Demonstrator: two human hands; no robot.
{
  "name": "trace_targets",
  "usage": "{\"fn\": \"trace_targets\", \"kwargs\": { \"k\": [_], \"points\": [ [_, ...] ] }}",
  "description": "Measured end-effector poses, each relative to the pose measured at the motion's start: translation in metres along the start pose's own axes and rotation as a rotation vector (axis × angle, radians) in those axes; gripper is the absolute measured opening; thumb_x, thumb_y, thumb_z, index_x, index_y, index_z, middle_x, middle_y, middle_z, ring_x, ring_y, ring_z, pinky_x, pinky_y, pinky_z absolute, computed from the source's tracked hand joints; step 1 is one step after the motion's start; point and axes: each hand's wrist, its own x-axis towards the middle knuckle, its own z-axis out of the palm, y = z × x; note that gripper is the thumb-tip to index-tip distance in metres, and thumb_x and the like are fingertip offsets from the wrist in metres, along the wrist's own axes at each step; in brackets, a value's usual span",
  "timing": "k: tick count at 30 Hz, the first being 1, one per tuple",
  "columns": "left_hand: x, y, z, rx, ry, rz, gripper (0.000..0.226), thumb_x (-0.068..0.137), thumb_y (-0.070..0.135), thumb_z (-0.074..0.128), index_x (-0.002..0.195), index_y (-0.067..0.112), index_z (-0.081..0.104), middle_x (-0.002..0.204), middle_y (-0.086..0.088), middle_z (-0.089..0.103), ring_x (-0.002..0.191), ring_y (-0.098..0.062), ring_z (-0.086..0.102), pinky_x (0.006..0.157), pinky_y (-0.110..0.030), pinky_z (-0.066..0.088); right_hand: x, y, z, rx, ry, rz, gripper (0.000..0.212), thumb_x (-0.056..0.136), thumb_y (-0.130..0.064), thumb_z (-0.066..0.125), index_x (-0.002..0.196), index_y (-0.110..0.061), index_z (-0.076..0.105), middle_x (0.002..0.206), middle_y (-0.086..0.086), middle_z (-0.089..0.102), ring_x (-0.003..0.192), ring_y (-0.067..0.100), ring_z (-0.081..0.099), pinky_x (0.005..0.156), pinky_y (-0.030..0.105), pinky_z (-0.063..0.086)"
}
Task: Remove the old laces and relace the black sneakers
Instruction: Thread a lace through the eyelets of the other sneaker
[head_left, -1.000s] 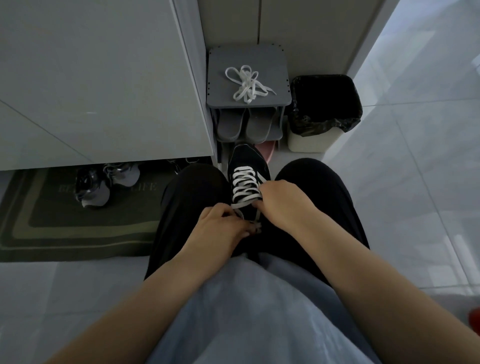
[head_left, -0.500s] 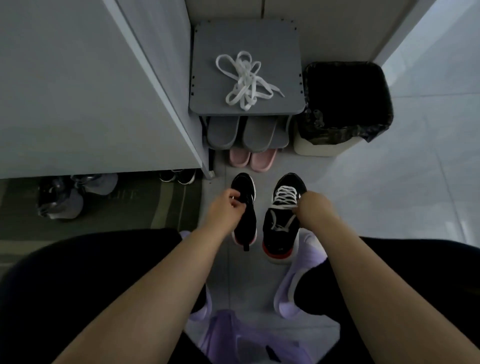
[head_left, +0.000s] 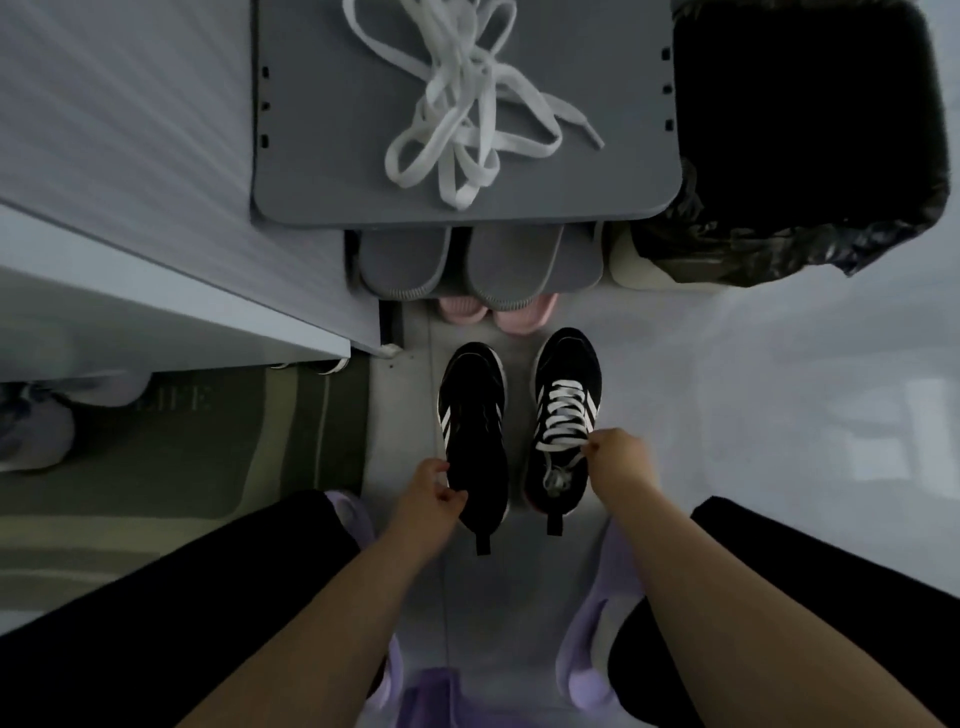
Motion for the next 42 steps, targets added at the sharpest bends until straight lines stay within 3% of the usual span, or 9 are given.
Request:
{"fn": "trace_targets", "kwargs": {
  "k": [6,10,14,21,26,30,33,37,42],
  "points": [
    [-0.018,0.018,-0.011,-0.023,-0.047,-0.032,0.040,0.092,0.014,0.054,0.129,0.008,0.041,0.078,0.000,0.054,0.081,-0.018,0.052,0.064,-0.022,0.035,-0.028,-0.017,-0.017,0.370,0.205,-0.009,0.043,0.087,-0.011,0.057,0.129,-0.007,0.047,0.125,0.016,0.051,0.112,0.033,0.053,0.092,0.036,0.041],
    [-0.033,0.046,-0.026,-0.083,-0.054,0.020,0.041,0.090,0.008,0.052,0.130,0.003,0.040,0.089,-0.011,0.057,0.083,-0.020,0.054,0.071,-0.021,0.038,-0.096,-0.072,-0.069,0.712,0.688,-0.375,0.021,0.089,-0.016,0.053,0.109,-0.010,0.056,0.101,-0.002,0.049,0.093,0.013,0.048,0.082,0.032,0.044],
    [-0.048,0.073,-0.052,-0.164,-0.004,0.125,0.040,0.091,0.009,0.053,0.129,0.007,0.041,0.087,-0.005,0.056,0.076,-0.015,0.054,0.057,-0.012,0.037,-0.138,-0.132,-0.132,0.633,0.887,-0.764,0.024,0.087,-0.025,0.054,0.101,-0.006,0.058,0.098,-0.003,0.047,0.092,0.020,0.047,0.081,0.031,0.041],
    [-0.071,0.079,-0.083,-0.219,0.061,0.211,0.035,0.089,0.016,0.056,0.123,0.015,0.047,0.094,-0.006,0.061,0.084,-0.018,0.059,0.063,-0.019,0.040,-0.117,-0.210,-0.186,0.117,0.598,-0.691,0.068,0.085,-0.043,0.060,0.143,-0.027,0.027,0.148,0.011,0.026,0.132,0.034,0.027,0.108,0.042,0.026],
    [-0.058,0.060,-0.075,-0.136,0.077,0.174,0.030,0.089,0.014,0.058,0.118,0.012,0.052,0.093,-0.001,0.059,0.077,-0.011,0.055,0.059,-0.015,0.038,-0.095,-0.204,-0.173,-0.082,0.589,-0.778,0.037,0.095,-0.028,0.049,0.132,-0.021,0.051,0.137,0.008,0.046,0.127,0.032,0.036,0.104,0.040,0.033],
    [-0.026,0.044,-0.059,0.021,0.094,0.130,0.031,0.086,0.016,0.063,0.116,0.011,0.056,0.109,-0.006,0.066,0.097,-0.019,0.061,0.075,-0.024,0.041,-0.099,-0.179,-0.171,0.170,0.694,-0.857,0.039,0.088,0.002,0.045,0.117,-0.014,0.065,0.116,0.008,0.063,0.105,0.025,0.056,0.082,0.022,0.041],
    [-0.001,0.034,-0.041,0.136,0.045,0.126,0.048,0.084,0.019,0.066,0.128,0.009,0.050,0.124,-0.010,0.059,0.112,-0.024,0.056,0.086,-0.028,0.042,-0.111,-0.145,-0.165,0.568,0.794,-0.739,0.033,0.084,0.000,0.051,0.105,-0.016,0.071,0.100,-0.006,0.064,0.089,0.007,0.059,0.075,0.012,0.042],
    [0.021,0.027,-0.016,0.218,-0.010,0.092,0.060,0.085,0.022,0.066,0.138,0.011,0.040,0.133,-0.013,0.051,0.121,-0.028,0.049,0.096,-0.033,0.039,-0.129,-0.100,-0.132,1.176,0.650,-0.420,0.026,0.083,-0.002,0.057,0.084,-0.024,0.070,0.074,-0.001,0.063,0.057,0.007,0.056,0.051,0.020,0.044],
    [0.043,0.022,0.001,0.245,0.088,0.039,0.046,0.090,0.020,0.058,0.132,0.007,0.046,0.127,-0.015,0.055,0.116,-0.030,0.053,0.092,-0.034,0.042,-0.120,-0.078,-0.095,1.348,0.335,-0.121,0.025,0.090,0.002,0.052,0.083,-0.016,0.067,0.052,-0.010,0.054,0.040,-0.001,0.040,0.039,0.011,0.033]
  ]
}}
